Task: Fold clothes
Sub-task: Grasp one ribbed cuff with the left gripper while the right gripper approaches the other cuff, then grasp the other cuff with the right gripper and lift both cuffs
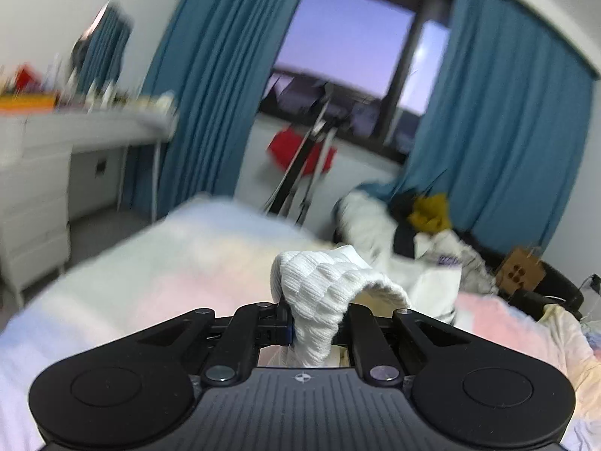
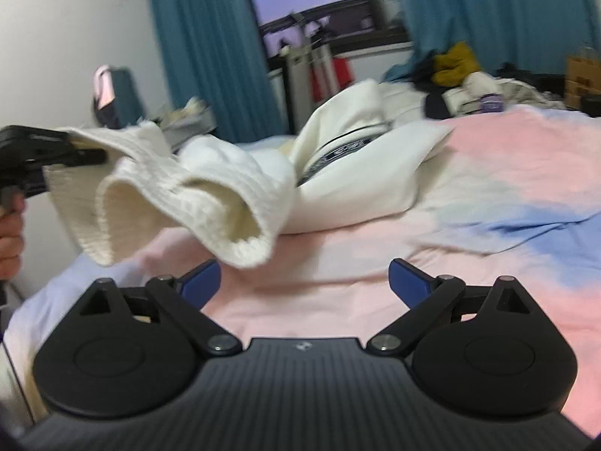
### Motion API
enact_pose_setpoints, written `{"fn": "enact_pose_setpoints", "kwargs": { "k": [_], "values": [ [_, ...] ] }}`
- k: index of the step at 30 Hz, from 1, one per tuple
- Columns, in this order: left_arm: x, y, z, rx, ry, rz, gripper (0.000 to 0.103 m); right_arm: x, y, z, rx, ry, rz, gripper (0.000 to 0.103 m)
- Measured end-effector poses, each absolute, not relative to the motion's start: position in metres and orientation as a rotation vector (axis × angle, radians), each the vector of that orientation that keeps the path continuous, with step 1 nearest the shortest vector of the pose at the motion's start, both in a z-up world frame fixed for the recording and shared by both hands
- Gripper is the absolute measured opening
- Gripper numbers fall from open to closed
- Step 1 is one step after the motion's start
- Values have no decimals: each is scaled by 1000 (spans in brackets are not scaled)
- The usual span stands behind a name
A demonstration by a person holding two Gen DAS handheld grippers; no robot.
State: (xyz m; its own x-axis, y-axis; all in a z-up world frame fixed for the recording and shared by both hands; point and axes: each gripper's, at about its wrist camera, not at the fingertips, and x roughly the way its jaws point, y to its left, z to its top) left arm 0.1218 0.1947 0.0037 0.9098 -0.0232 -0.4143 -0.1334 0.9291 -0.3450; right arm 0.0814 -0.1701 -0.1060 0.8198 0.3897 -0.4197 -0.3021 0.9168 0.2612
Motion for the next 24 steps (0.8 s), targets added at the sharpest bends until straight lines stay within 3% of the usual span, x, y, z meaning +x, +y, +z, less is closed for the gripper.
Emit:
{"fn": "enact_pose_setpoints", "kwargs": {
  "k": [2,4,10,11,12,14,18,19,21,24],
  "values": [
    [125,217,-14,-410,462,70,10,86,-160,-111,214,505,388,90],
    [124,228,-28,-404,473,79,11,92,-151,-117,252,523,398,77],
    [151,231,-47,-395,535,86,14,121,-127,-138,271,575,395,69],
    [149,233,-50,-409,548,84,14,127,-125,-143,279,580,401,62],
    [150,235,-52,-416,556,82,15,131,-124,-146,294,578,406,48],
    [151,240,-56,-425,571,84,19,138,-125,-150,323,566,410,35],
    [146,247,-65,-464,633,109,23,147,-125,-151,357,554,435,17],
    [143,247,-66,-475,647,116,24,147,-124,-150,355,555,443,17],
    [135,244,-66,-479,663,134,42,145,-125,-146,367,542,452,16],
    [112,237,-61,-477,652,148,51,141,-130,-137,403,523,471,16]
  ]
}}
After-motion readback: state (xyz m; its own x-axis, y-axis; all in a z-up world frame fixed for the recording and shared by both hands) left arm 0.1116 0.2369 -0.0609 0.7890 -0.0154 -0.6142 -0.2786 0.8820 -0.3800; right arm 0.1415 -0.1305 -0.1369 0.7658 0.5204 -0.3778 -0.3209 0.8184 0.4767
